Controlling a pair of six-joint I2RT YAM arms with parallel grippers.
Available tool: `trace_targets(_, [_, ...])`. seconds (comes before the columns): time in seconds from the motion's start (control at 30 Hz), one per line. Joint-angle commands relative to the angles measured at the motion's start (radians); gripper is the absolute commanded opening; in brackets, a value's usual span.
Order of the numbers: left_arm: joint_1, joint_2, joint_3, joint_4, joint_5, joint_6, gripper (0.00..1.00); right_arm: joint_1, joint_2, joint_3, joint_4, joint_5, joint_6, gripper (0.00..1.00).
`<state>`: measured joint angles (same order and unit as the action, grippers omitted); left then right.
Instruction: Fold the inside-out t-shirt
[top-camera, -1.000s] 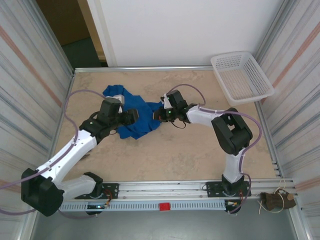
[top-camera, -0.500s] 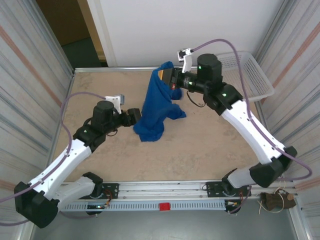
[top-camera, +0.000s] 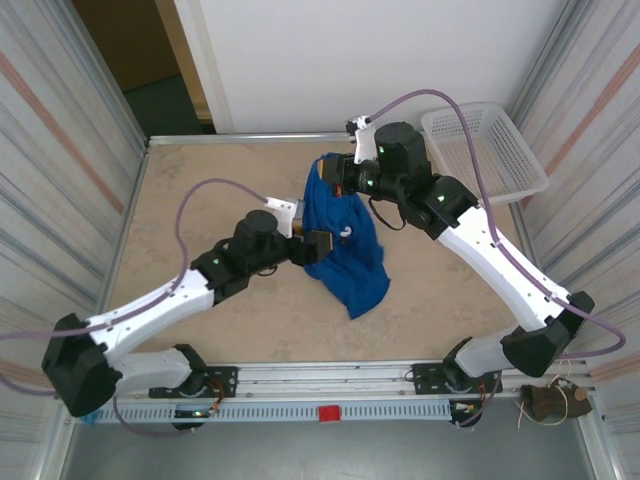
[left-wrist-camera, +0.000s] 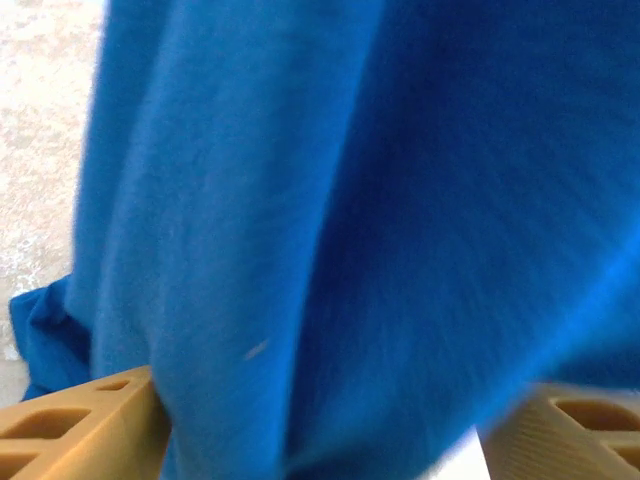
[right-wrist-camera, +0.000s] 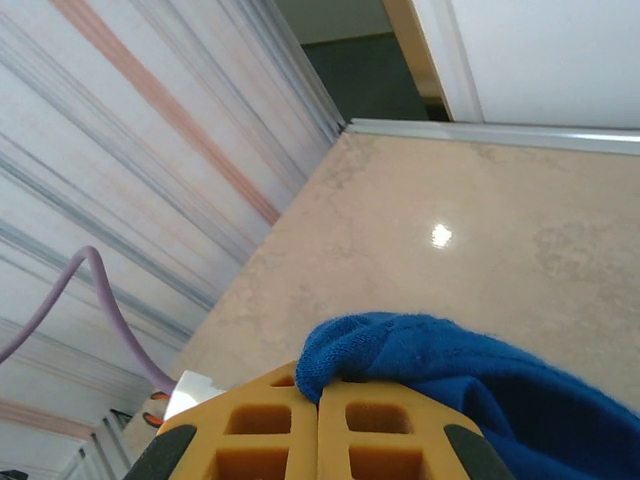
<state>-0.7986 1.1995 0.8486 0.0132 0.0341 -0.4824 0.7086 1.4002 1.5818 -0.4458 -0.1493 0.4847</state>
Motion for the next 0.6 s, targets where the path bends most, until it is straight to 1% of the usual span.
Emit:
trace_targets(0.0, [0.022,0.06,0.034,0.063,-0.073,0.037,0.45,-0.003,-0.062,-0.042,0.026,0.054,-0.019,0.0])
trace_targets(0.03, [0.049,0.072,0.035,0.07,-0.042,0.038,0.26,-0.016,-0.078,-0.064,0.021,0.063,-0.017,0.0])
trace_targets(0.07, [0.085,0.071,0.03,0.077,-0.009,0.032,0.12,-0.036,-0.095,-0.09,0.017,0.076,-0.01,0.0])
trace_targets(0.1, [0.111,0.059,0.024,0.085,0.022,0.029,0.04,-0.06,-0.113,-0.117,0.012,0.084,-0.001,0.0])
trace_targets(0.13, [0.142,0.038,0.015,0.096,0.068,0.03,0.0,-0.095,-0.136,-0.153,0.01,0.094,0.012,0.0])
trace_targets(0.17, [0.175,0.015,0.01,0.103,0.135,0.038,0.0,-0.135,-0.158,-0.194,0.01,0.101,0.024,0.0])
trace_targets(0.2, [0.211,-0.002,0.01,0.111,0.215,0.042,0.0,-0.171,-0.177,-0.229,0.01,0.108,0.035,0.0])
trace_targets(0.23, [0.257,-0.017,0.014,0.12,0.329,0.036,0.0,-0.215,-0.193,-0.263,0.011,0.111,0.051,0.0])
trace_targets(0.27, [0.3,-0.025,0.022,0.121,0.433,0.026,0.0,-0.26,-0.203,-0.3,0.016,0.102,0.066,0.0])
trace_targets(0.33, [0.356,-0.04,0.044,0.113,0.574,0.016,0.0,-0.327,-0.211,-0.365,0.042,0.077,0.086,0.0])
trace_targets(0.4, [0.39,-0.04,0.075,0.109,0.712,0.004,0.0,-0.368,-0.206,-0.403,0.068,0.027,0.092,0.0])
trace_targets(0.43, [0.403,-0.034,0.092,0.115,0.782,-0.008,0.0,-0.374,-0.201,-0.415,0.077,0.007,0.084,0.07])
trace_targets(0.47, [0.409,-0.03,0.107,0.124,0.832,-0.024,0.0,-0.375,-0.199,-0.421,0.078,-0.001,0.08,0.27])
trace_targets(0.5, [0.409,-0.027,0.113,0.14,0.862,-0.039,0.0,-0.376,-0.199,-0.424,0.079,-0.021,0.073,0.45])
trace_targets(0.53, [0.408,-0.022,0.117,0.168,0.894,-0.061,0.0,-0.374,-0.204,-0.429,0.078,-0.045,0.068,0.55])
trace_targets(0.57, [0.408,-0.015,0.12,0.202,0.927,-0.089,0.0,-0.365,-0.215,-0.44,0.076,-0.051,0.063,0.59])
